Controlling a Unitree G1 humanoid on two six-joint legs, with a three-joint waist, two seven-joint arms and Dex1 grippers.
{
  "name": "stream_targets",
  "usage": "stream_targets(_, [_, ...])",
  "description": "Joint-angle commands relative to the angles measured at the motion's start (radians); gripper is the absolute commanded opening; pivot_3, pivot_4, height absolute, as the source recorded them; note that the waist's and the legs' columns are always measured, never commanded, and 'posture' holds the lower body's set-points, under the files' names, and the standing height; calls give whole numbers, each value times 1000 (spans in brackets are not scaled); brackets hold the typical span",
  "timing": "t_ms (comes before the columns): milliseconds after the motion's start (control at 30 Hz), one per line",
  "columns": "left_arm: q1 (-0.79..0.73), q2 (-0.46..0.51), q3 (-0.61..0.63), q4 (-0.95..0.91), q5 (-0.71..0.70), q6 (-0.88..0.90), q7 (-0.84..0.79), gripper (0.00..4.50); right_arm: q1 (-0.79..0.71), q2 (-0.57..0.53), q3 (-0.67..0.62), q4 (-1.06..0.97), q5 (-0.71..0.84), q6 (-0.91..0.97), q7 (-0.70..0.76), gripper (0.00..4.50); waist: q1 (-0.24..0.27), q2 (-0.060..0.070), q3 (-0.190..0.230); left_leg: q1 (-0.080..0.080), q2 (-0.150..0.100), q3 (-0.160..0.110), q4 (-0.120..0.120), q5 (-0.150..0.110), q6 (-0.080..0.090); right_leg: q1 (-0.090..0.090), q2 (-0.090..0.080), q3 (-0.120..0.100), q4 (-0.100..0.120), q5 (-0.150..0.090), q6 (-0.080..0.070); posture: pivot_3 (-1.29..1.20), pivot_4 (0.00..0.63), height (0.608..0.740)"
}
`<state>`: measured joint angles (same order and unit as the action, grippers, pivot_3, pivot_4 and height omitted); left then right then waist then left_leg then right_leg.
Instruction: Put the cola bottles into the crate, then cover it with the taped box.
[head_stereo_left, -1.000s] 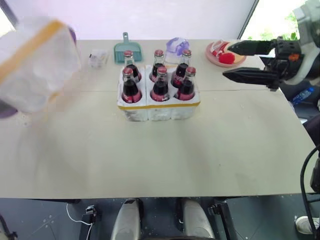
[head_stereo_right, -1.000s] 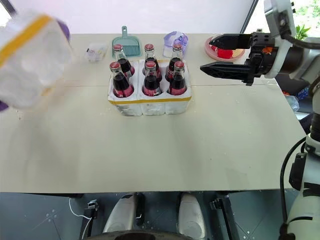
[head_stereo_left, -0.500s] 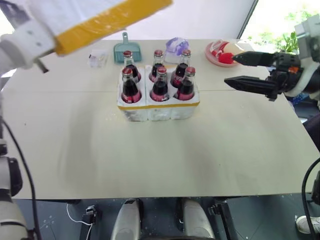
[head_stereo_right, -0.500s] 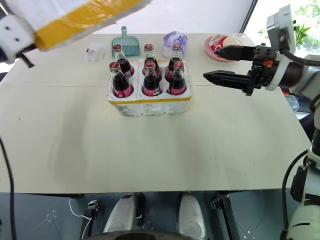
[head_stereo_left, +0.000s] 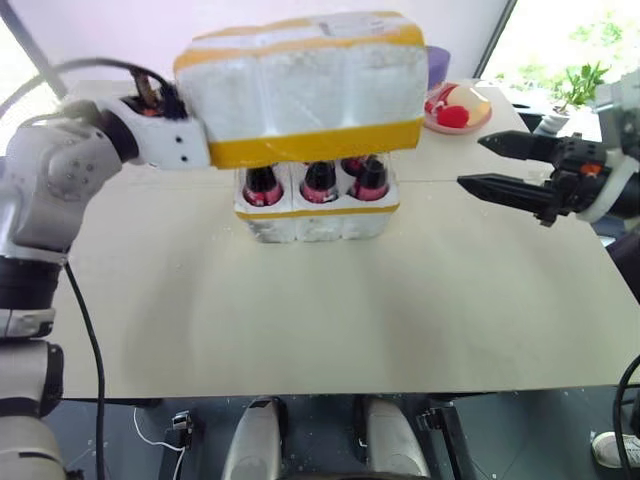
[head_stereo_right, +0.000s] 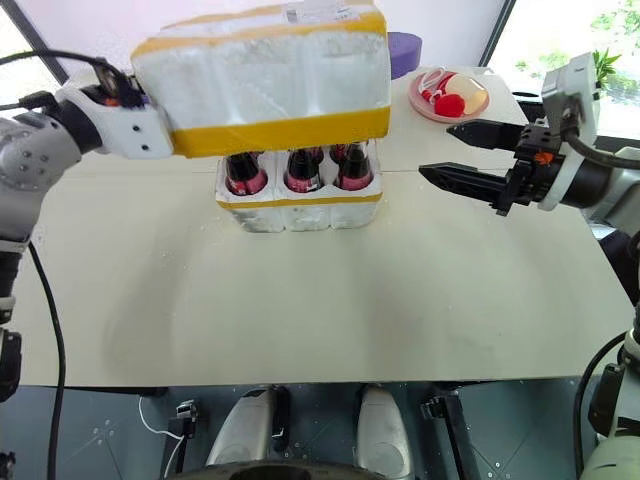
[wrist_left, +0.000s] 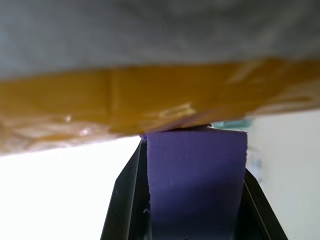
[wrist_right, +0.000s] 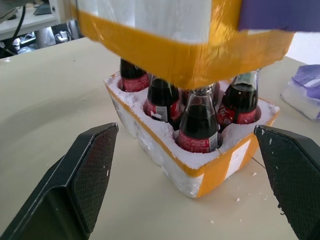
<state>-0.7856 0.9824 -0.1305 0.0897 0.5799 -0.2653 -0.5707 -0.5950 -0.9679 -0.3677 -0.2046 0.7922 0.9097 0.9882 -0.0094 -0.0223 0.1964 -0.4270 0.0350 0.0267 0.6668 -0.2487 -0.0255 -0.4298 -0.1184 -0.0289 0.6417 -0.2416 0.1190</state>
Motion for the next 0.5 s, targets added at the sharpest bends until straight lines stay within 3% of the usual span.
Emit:
stream_targets(33, [28, 13, -17, -60, 98, 7, 28, 793, -9, -2, -35, -29, 30, -10, -23, 4500, 0, 0, 0, 0, 0, 0, 0, 0, 0, 0, 0, 0, 0, 0, 0, 0, 150, 736])
stream_targets(233, [48, -16, -40, -43, 169, 13, 84, 793, -12, 3, -20, -30, 42, -18, -37, 4500, -1, 0, 0, 0, 0, 0, 0, 0, 0, 0, 0, 0, 0, 0, 0, 0, 150, 736])
stream_targets(333, [83, -24, -39, -52, 162, 7, 93, 1832, -11, 3, -17, -27, 42, -18, -40, 4500, -3, 0, 0, 0, 0, 0, 0, 0, 0, 0, 0, 0, 0, 0, 0, 0, 150, 736])
stream_targets(500, [156, -11, 10, -89, 121, -17, 119, 4462, 23, -7, -14, -22, 24, -37, -19, 4500, 1, 0, 0, 0, 0, 0, 0, 0, 0, 0, 0, 0, 0, 0, 0, 0, 150, 736])
